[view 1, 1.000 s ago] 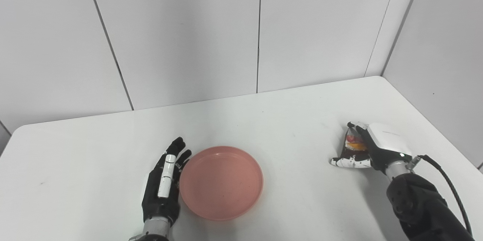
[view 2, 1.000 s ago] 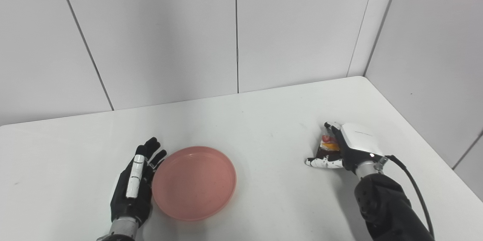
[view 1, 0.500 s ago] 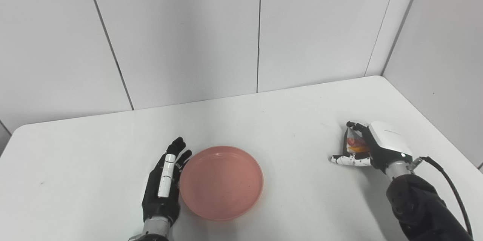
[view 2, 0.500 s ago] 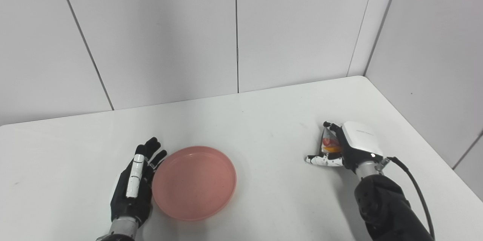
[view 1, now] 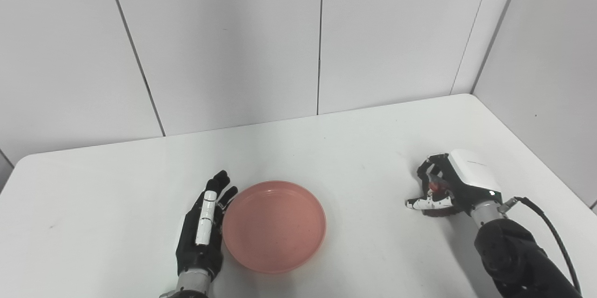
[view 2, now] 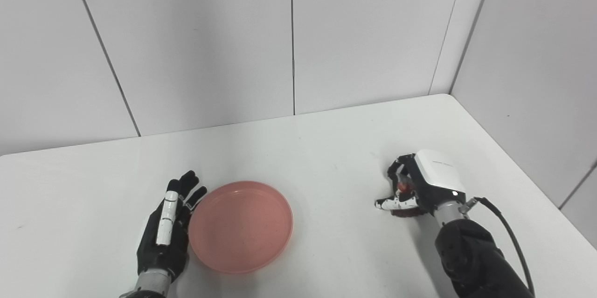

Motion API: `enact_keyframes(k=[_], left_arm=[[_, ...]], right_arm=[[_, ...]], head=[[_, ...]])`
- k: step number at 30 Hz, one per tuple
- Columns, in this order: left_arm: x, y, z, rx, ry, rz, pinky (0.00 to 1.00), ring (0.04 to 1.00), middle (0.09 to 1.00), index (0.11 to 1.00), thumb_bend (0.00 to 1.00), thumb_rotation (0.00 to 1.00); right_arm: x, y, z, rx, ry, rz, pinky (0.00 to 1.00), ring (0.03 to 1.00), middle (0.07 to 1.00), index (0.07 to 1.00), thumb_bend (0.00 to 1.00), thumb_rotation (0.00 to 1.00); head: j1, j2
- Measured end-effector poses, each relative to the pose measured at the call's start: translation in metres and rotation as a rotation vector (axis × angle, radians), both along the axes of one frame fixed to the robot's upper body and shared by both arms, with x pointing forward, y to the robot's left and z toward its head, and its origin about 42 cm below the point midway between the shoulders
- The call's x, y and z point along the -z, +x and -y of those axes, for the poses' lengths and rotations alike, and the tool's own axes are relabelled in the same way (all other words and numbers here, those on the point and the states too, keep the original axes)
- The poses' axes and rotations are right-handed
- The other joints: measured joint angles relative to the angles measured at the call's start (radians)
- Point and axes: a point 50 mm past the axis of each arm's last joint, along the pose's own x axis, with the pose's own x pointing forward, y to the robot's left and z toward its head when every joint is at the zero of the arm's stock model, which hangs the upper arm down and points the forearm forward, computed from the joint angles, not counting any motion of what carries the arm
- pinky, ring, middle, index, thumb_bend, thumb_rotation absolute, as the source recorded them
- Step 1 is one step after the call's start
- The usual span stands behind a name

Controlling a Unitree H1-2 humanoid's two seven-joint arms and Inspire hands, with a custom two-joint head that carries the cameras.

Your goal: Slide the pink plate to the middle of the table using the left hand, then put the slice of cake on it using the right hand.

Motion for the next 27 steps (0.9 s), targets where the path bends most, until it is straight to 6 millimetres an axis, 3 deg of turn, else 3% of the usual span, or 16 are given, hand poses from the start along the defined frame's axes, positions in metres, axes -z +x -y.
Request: enact_keyframes(k=[16, 27], left_arm=[[0.000, -0.001, 0.001, 0.001, 0.021, 0.002, 0.82, 0.859, 0.905, 0.798, 0.72, 0.75], [0.000, -0.001, 0.002, 0.001, 0.026, 0.001, 0.83, 0.861, 0.902, 0.796, 0.71, 0.75]], right_arm=[[-0.008, -0.005, -0.008, -0.047, -0.003, -0.001, 0.17, 0.228, 0.306, 0.470, 0.52, 0.16], [-0.057, -0.008, -0.041, -0.172, -0.032, 0.137, 0.18, 0.238, 0.326, 0.472, 0.52, 0.16]], head=[[0.002, 0.003], [0.014, 0.006]])
